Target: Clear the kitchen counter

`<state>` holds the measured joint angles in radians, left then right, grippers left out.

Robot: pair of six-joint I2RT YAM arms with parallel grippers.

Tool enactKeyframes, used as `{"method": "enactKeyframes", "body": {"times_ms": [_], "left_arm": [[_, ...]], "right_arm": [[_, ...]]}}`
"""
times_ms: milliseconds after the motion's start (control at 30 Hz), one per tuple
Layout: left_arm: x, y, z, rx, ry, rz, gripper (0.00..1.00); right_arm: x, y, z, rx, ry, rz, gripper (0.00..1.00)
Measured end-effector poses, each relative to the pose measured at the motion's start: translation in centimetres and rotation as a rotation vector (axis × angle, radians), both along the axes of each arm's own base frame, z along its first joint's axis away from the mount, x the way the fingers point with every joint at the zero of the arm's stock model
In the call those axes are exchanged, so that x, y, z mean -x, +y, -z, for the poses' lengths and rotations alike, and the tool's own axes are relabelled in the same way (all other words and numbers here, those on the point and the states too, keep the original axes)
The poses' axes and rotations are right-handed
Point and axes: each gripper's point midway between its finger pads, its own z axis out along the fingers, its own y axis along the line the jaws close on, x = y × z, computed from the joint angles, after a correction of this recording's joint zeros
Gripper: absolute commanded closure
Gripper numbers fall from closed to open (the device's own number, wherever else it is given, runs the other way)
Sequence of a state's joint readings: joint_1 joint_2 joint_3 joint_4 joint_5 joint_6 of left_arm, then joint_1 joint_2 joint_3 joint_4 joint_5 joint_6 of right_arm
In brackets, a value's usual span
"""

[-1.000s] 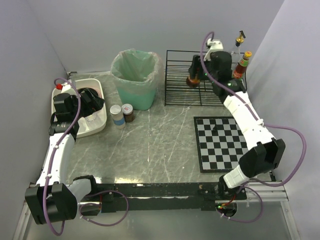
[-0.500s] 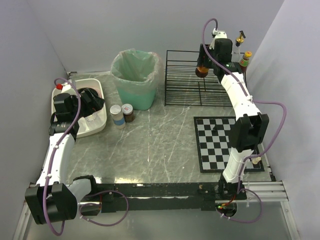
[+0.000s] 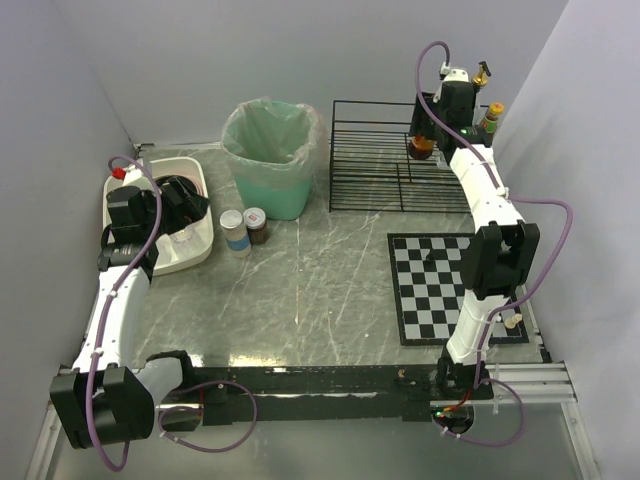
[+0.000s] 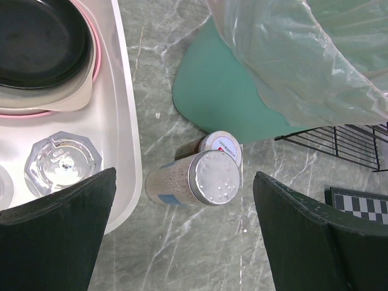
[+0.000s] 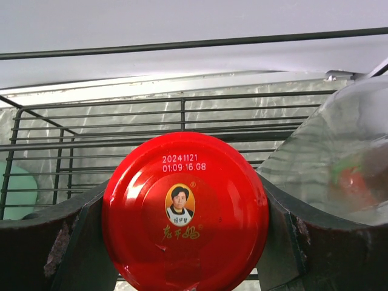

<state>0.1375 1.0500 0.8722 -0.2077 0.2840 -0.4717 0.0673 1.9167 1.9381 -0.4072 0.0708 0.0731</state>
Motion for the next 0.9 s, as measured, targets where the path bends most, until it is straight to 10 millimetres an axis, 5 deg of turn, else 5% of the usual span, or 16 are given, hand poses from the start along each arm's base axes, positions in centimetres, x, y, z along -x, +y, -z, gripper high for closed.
{"method": "enactKeyframes", "body": {"times_ms": [200, 600, 667, 767, 900], "left_arm": [[0.0, 0.0, 0.0, 0.000, 0.000, 0.000, 0.00], [0.0, 0.0, 0.0, 0.000, 0.000, 0.000, 0.01], [0.0, 0.0, 0.0, 0.000, 0.000, 0.000, 0.01], [0.0, 0.0, 0.0, 0.000, 0.000, 0.000, 0.01], [0.0, 0.0, 0.0, 0.000, 0.000, 0.000, 0.01]], "right_arm": [[-0.1, -0.1, 0.2, 0.003, 0.001, 0.002, 1.00], [0.0, -0.9, 3.9, 0.014, 0.062, 0.021, 1.00], [-0.3, -0.9, 3.9, 0.016, 0.050, 0.021, 0.89], [-0.5, -0.9, 3.9, 0.017, 0.043, 0.022, 0.58], [-0.7, -0.9, 3.9, 0.019, 0.039, 0.020, 0.40]]}}
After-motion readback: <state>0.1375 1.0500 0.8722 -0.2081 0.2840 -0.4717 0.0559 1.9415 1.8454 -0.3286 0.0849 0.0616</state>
